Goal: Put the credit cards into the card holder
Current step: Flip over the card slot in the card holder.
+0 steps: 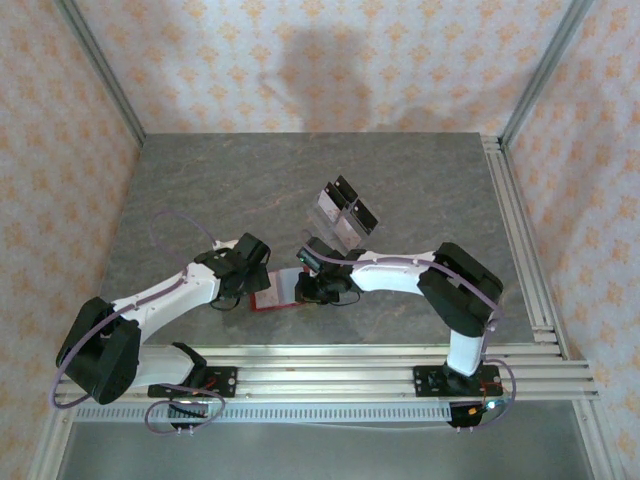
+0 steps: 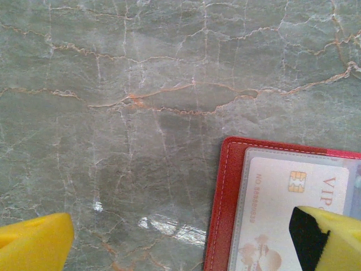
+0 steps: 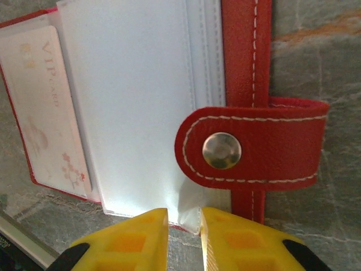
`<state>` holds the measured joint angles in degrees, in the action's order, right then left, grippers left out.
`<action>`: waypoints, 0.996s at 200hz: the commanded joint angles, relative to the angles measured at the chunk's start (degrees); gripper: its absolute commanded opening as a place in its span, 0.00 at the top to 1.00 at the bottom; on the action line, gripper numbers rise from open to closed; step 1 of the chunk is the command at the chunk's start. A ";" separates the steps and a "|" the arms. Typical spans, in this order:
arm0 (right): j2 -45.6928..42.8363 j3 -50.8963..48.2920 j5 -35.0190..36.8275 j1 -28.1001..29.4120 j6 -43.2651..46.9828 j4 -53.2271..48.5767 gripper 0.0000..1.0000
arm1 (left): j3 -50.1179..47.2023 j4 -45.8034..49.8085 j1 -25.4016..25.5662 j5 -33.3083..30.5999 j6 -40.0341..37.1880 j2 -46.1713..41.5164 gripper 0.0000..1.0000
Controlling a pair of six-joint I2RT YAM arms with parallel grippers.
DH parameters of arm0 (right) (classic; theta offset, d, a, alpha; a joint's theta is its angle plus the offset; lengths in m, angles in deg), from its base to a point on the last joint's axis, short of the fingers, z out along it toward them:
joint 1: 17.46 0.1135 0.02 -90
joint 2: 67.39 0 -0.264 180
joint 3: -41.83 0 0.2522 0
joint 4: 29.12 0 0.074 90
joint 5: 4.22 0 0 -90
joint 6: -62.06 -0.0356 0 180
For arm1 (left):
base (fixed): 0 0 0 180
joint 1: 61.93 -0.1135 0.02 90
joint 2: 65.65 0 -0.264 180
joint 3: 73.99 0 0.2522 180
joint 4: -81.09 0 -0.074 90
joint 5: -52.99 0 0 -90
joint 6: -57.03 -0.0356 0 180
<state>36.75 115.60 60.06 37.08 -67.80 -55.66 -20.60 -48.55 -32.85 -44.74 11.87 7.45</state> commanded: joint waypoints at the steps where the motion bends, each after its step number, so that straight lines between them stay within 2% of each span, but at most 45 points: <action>1: 0.59 1.08 0.07 -0.32 -0.33 0.74 0.82 | -0.75 0.19 -0.51 -1.35 -1.06 -0.29 0.00; 52: 0.30 0.55 -0.18 -0.58 -0.82 1.44 0.93 | -0.83 0.06 -0.49 -1.36 -0.89 -0.46 0.00; 66: 0.08 0.38 -0.33 -0.67 -0.83 1.69 1.00 | -0.83 0.10 -0.45 -1.33 -0.67 -0.64 0.00; 116: -1.38 2.66 -2.70 -0.83 0.08 1.98 1.00 | 1.33 3.54 -1.40 -4.89 0.24 -2.39 0.00; 150: -0.59 6.50 -4.07 -0.43 1.13 0.43 1.00 | 2.26 3.87 -3.72 -3.64 1.53 -4.82 0.00; 199: 4.28 13.48 -5.34 1.36 1.20 -0.32 1.00 | 3.85 4.49 -3.86 -3.96 4.08 -7.67 0.00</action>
<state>37.91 125.55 55.80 37.08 -67.32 -55.02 -18.54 -46.47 -36.48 -46.53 13.84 1.30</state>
